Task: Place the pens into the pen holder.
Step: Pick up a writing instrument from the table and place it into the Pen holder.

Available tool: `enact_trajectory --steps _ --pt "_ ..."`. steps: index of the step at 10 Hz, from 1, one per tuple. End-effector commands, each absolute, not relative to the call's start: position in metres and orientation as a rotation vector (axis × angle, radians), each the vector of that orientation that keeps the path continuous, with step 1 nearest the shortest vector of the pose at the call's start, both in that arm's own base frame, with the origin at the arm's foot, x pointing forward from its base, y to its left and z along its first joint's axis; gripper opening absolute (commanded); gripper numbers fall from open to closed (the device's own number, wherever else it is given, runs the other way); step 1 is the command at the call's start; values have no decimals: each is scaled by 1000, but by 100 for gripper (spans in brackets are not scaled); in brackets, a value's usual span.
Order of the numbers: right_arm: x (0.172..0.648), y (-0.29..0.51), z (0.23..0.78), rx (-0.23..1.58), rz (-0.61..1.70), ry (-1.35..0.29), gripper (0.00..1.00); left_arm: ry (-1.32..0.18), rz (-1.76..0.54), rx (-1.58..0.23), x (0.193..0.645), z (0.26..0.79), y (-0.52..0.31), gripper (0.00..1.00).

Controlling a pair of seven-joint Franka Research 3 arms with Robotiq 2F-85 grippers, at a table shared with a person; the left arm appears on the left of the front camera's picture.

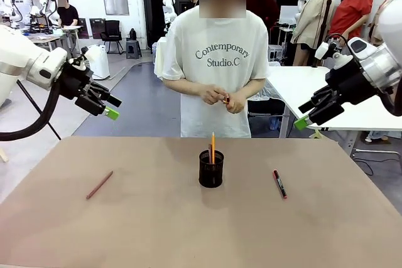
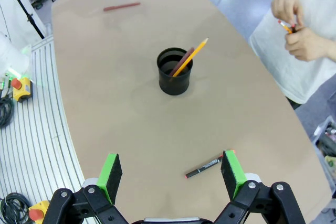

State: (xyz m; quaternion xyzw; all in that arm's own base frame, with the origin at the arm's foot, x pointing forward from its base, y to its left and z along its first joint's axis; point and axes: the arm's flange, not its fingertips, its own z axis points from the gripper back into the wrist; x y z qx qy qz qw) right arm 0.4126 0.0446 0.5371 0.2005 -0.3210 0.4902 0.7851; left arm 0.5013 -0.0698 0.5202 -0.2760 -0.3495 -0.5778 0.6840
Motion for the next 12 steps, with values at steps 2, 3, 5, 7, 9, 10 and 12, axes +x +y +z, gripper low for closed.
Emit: enact_trajectory --steps 2,3,5,7,9,10,12 --pt "413 46 539 445 1046 -698 100 -772 -1305 -614 501 521 -69 100" --pt "413 46 539 445 1046 -698 100 -772 -1305 -614 501 521 -69 100" --pt "413 46 539 445 1046 -698 100 -772 -1305 -614 501 521 -69 100" --pt "413 46 539 445 1046 -698 100 -772 -1305 -614 501 521 -69 100" --pt "413 46 539 445 1046 -698 100 -772 -1305 -614 501 521 -69 100" --pt "413 46 539 445 1046 -698 100 -772 -1305 -614 501 521 -69 100" --pt "413 46 539 445 1046 -698 100 -772 -1305 -614 501 521 -69 100"
